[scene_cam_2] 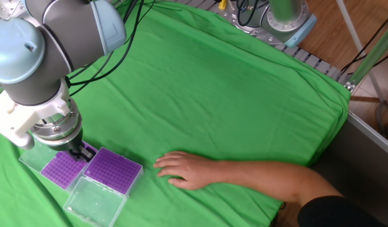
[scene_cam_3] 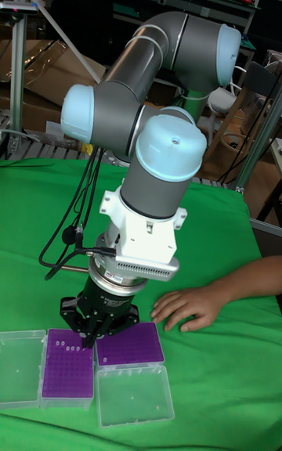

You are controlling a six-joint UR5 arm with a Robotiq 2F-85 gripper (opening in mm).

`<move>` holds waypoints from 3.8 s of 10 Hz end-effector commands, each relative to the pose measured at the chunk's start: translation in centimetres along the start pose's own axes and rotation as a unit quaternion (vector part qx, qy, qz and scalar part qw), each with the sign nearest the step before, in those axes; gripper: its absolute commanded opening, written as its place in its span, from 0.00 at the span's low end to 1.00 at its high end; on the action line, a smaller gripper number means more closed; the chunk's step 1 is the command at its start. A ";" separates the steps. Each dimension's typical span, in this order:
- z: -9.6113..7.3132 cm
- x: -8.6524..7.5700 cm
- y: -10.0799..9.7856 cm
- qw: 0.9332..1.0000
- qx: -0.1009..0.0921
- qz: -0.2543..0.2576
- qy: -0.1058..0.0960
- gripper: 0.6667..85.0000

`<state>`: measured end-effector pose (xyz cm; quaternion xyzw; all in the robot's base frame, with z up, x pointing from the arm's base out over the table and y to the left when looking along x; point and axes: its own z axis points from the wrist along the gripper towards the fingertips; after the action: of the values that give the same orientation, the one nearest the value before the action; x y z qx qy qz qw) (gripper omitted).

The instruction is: Insert a small pipette tip into the holder for small pipette tips

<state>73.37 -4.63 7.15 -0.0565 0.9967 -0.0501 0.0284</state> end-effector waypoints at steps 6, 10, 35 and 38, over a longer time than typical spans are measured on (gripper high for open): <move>0.6 -0.1 0.3 1.000 -0.014 0.004 -0.014 0.00; 0.5 0.3 0.2 1.000 -0.013 0.006 -0.010 0.00; 0.8 3.2 0.5 0.999 -0.031 -0.032 0.021 0.30; 0.6 3.6 1.0 0.999 -0.040 -0.017 0.026 0.30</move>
<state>70.03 -4.66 6.02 -0.0860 0.9960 -0.0238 0.0018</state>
